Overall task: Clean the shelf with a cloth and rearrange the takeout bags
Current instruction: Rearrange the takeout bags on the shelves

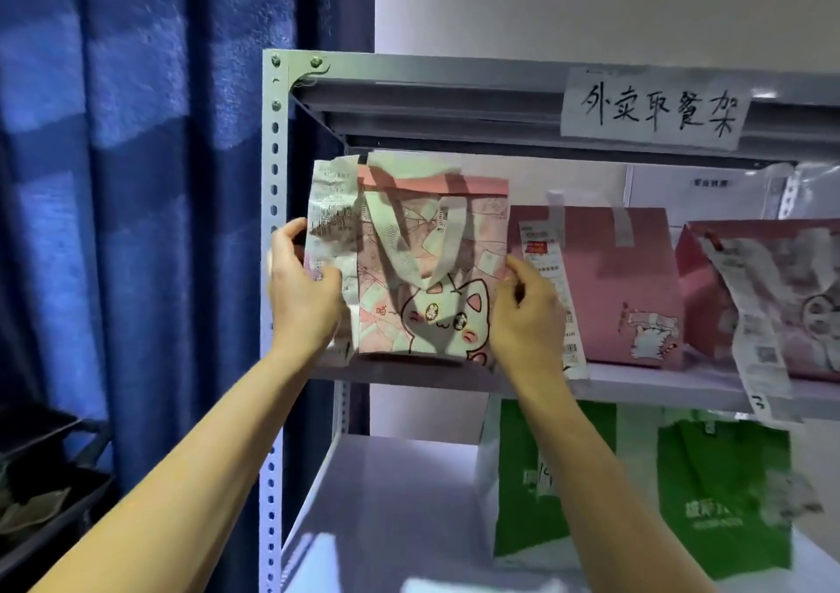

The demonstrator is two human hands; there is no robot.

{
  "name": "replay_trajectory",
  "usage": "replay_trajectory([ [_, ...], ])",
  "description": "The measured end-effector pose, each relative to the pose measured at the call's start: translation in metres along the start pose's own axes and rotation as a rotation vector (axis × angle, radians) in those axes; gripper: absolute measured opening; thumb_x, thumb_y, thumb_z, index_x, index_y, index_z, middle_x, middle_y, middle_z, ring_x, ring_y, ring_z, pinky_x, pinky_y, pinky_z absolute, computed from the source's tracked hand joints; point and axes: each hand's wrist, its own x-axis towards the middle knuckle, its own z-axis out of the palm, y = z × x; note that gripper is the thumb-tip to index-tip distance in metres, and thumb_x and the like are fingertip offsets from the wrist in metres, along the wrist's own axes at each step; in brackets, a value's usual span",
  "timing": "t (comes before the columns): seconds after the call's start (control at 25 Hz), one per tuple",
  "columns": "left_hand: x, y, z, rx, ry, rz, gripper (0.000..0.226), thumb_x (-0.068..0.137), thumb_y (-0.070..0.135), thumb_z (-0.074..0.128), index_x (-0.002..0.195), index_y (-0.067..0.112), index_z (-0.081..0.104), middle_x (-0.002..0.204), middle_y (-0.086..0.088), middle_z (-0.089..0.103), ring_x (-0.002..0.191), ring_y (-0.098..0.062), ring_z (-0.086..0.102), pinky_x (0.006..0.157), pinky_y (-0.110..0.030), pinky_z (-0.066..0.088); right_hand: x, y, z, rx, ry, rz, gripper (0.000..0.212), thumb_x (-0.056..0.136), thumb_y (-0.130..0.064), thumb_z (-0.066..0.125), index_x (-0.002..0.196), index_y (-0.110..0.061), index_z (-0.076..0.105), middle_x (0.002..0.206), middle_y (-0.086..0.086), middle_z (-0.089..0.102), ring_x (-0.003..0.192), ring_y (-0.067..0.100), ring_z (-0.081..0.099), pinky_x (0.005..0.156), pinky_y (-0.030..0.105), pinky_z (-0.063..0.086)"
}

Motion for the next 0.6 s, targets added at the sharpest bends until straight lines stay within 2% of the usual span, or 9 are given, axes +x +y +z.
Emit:
replay_trajectory([
  [0.08,-0.001,-0.013,0.004,0.064,-0.030,0.061,0.064,0.080,-0.004,0.057,0.137,0.021,0.045,0.123,0.006,0.047,0.097,0.010,0.044,0.080,0.007,0.029,0.005,0.009,0.013,-0.031,-0.069,0.066,0.025,0.105,-0.028,0.048,0.123,-0.026,0.063,0.109,-0.002,0.066,0.088,0.011,0.065,0.070,0.029,0.058],
  [0.12,-0.002,-0.022,0.006,0.125,-0.072,0.094,0.064,0.080,-0.005,0.059,0.137,0.022,0.046,0.128,0.000,0.043,0.106,0.003,0.042,0.088,0.005,0.030,0.005,0.014,0.019,-0.034,-0.094,0.106,0.023,0.104,-0.029,0.049,0.121,-0.025,0.064,0.111,0.001,0.066,0.088,0.011,0.066,0.067,0.028,0.059],
  [0.16,-0.004,-0.031,0.008,0.196,-0.121,0.120,0.062,0.081,-0.005,0.061,0.134,0.024,0.050,0.134,-0.005,0.038,0.118,-0.007,0.041,0.099,-0.004,0.033,0.004,0.020,0.025,-0.037,-0.104,0.129,0.022,0.103,-0.030,0.051,0.119,-0.024,0.064,0.111,0.002,0.065,0.088,0.010,0.066,0.066,0.025,0.059],
  [0.2,-0.007,-0.039,0.010,0.267,-0.168,0.131,0.056,0.082,-0.003,0.064,0.130,0.024,0.055,0.142,-0.010,0.033,0.130,-0.017,0.038,0.110,-0.022,0.036,0.002,0.026,0.029,-0.050,-0.100,0.128,0.021,0.103,-0.031,0.052,0.118,-0.024,0.065,0.111,0.002,0.064,0.087,0.008,0.063,0.065,0.022,0.056],
  [0.24,-0.010,-0.047,0.012,0.327,-0.214,0.129,0.049,0.084,0.000,0.067,0.126,0.024,0.059,0.149,-0.012,0.027,0.139,-0.026,0.033,0.115,-0.038,0.035,0.001,0.032,0.032,-0.064,-0.092,0.111,0.021,0.102,-0.031,0.054,0.119,-0.024,0.064,0.109,0.001,0.062,0.086,0.006,0.061,0.065,0.020,0.054],
  [0.28,-0.014,-0.053,0.014,0.374,-0.258,0.119,0.044,0.085,0.004,0.070,0.123,0.025,0.062,0.155,-0.013,0.022,0.144,-0.032,0.028,0.116,-0.048,0.033,-0.001,0.036,0.035,-0.071,-0.089,0.088,0.022,0.102,-0.031,0.054,0.121,-0.025,0.063,0.107,-0.001,0.061,0.085,0.007,0.061,0.067,0.023,0.055],
  [0.4,-0.020,-0.067,0.019,0.437,-0.370,0.072,0.041,0.087,0.009,0.072,0.123,0.027,0.065,0.162,-0.013,0.011,0.147,-0.039,0.022,0.116,-0.052,0.030,0.003,0.044,0.042,-0.073,-0.098,0.102,0.028,0.102,-0.027,0.055,0.130,-0.027,0.057,0.099,-0.004,0.064,0.081,0.014,0.067,0.066,0.041,0.062],
  [0.52,-0.019,-0.073,0.021,0.434,-0.423,0.020,0.041,0.088,0.013,0.072,0.126,0.028,0.064,0.162,-0.015,0.012,0.148,-0.040,0.020,0.117,-0.051,0.028,0.009,0.052,0.049,-0.132,-0.085,0.124,0.034,0.102,-0.020,0.055,0.136,-0.028,0.052,0.096,-0.004,0.064,0.074,0.015,0.067,0.061,0.044,0.062],
  [0.6,-0.018,-0.075,0.022,0.435,-0.444,0.014,0.042,0.089,0.014,0.071,0.127,0.028,0.063,0.162,-0.015,0.012,0.148,-0.038,0.020,0.117,-0.051,0.027,0.013,0.057,0.052,-0.154,-0.089,0.117,0.039,0.102,-0.018,0.055,0.140,-0.027,0.049,0.097,-0.001,0.065,0.077,0.018,0.067,0.065,0.044,0.062],
])
